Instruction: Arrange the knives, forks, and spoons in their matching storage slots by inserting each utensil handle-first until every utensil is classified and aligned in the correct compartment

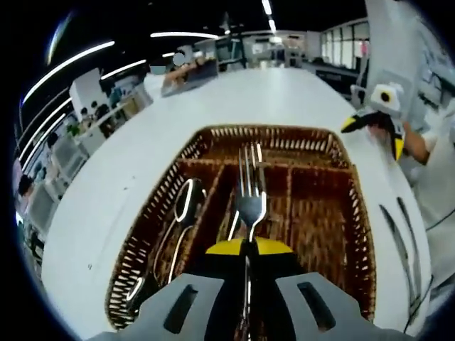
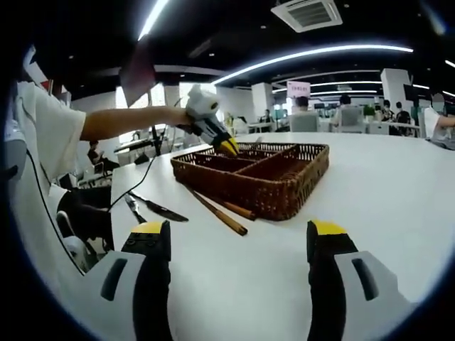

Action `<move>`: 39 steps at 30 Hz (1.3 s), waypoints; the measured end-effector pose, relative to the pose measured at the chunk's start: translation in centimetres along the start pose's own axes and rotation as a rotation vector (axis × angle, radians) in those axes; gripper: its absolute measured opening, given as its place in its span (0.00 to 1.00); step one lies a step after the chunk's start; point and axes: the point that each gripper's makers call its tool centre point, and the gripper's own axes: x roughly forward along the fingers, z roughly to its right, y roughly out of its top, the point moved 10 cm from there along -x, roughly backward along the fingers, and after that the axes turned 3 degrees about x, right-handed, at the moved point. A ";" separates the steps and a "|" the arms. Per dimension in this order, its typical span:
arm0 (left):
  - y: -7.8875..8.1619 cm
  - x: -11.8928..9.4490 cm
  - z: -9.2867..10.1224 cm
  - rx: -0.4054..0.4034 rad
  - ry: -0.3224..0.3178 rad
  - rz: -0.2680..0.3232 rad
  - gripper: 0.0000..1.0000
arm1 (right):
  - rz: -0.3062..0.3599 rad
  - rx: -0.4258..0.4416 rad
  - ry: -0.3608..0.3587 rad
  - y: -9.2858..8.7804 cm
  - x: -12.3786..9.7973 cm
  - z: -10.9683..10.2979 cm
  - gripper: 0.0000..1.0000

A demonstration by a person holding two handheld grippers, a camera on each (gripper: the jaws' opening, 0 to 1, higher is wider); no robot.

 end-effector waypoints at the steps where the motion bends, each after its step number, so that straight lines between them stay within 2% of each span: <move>1: 0.3 0.1 -0.3 0.021 0.046 0.016 0.03 | -0.001 0.001 -0.001 0.0 0.0 0.0 0.81; 4: 0.3 0.4 -0.3 0.004 0.009 -0.020 0.02 | -0.002 0.001 -0.004 -0.1 -0.1 0.0 0.81; 11: 0.2 0.5 -0.5 0.009 0.003 -0.048 0.03 | 0.001 0.004 -0.009 -0.2 -0.2 0.1 0.81; 15: -0.1 0.4 -0.9 0.019 -0.001 -0.086 0.03 | 0.004 0.003 -0.006 -0.1 -0.1 0.0 0.81; 19: -0.4 0.7 -1.4 0.084 -0.007 -0.145 0.03 | 0.007 0.003 -0.004 0.2 0.1 0.1 0.80; 21: -0.4 0.8 -1.5 0.081 -0.017 -0.155 0.03 | 0.007 0.004 -0.004 0.3 0.2 0.2 0.80; 26: -0.3 1.3 -1.4 0.115 -0.028 -0.170 0.03 | 0.005 0.005 -0.005 0.3 0.3 0.3 0.80; 31: -0.1 1.4 -1.5 0.105 -0.033 -0.170 0.03 | 0.003 0.003 -0.005 0.4 0.3 0.3 0.80; 34: -0.2 1.5 -1.7 0.048 -0.028 -0.166 0.03 | 0.005 0.005 -0.005 0.4 0.2 0.3 0.80; 39: -0.2 1.5 -1.7 0.031 -0.032 -0.152 0.04 | 0.001 0.002 -0.006 0.6 0.2 0.1 0.80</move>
